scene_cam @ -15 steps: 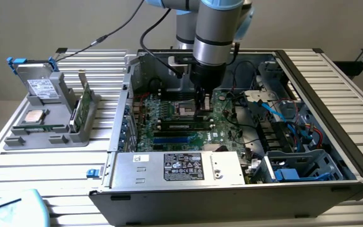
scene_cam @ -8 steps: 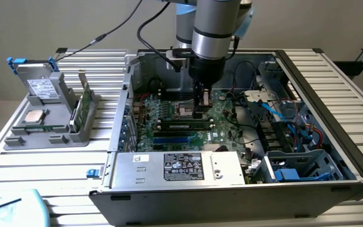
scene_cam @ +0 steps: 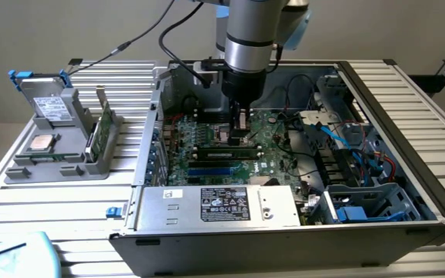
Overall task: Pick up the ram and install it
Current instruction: 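Press down the ram until it locks into place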
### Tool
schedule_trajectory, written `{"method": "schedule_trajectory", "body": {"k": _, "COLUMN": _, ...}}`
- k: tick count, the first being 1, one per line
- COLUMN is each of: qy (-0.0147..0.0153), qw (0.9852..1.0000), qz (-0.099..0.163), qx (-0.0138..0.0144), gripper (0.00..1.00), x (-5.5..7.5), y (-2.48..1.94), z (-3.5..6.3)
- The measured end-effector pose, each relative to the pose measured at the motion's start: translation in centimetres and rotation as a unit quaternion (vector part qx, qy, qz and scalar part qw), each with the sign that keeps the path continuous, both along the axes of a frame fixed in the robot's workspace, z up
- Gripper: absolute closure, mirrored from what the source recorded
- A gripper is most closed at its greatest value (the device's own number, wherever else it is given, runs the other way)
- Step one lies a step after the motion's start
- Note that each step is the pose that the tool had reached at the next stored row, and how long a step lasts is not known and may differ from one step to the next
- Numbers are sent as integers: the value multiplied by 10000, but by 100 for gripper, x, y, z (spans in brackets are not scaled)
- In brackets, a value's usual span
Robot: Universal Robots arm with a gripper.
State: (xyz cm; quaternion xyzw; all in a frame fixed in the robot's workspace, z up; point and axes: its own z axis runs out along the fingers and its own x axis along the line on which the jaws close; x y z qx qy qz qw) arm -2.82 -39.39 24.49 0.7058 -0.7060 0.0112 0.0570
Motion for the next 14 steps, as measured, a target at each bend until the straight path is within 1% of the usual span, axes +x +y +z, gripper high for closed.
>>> {"method": "schedule_trajectory", "body": {"k": 6, "qy": 0, "qw": 10000, "qz": -11, "qx": -19, "gripper": 90, "x": -123, "y": 6, "z": -7}}
{"method": "schedule_trajectory", "body": {"k": 14, "qy": 0, "qw": 10000, "qz": -13, "qx": -29, "gripper": 90, "x": -165, "y": 13, "z": -95}}
